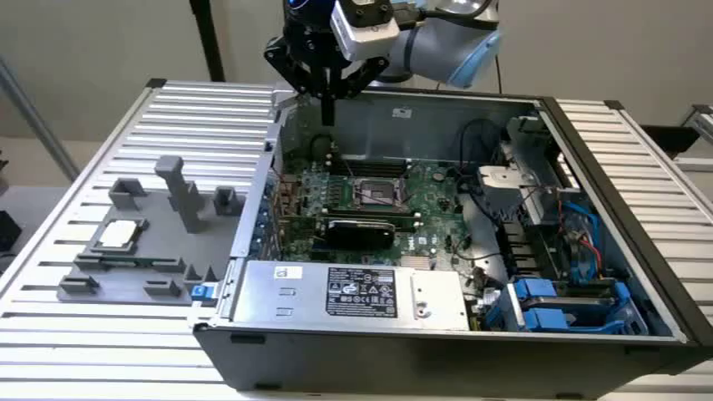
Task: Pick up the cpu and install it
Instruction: 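Reach for the cpu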
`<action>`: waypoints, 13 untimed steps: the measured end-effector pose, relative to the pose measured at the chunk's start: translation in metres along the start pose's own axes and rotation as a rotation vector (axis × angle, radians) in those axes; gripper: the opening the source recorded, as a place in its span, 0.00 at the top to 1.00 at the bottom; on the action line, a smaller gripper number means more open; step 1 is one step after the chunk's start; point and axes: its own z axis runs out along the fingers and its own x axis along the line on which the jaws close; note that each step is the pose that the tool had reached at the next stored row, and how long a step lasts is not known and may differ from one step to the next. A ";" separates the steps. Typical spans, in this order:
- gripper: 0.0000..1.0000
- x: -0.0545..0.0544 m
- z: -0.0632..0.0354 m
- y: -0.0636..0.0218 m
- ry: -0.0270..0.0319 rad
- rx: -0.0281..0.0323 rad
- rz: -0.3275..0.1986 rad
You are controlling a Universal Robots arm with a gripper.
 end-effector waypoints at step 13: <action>0.89 0.000 0.0000 0.0000 0.0000 0.0000 0.000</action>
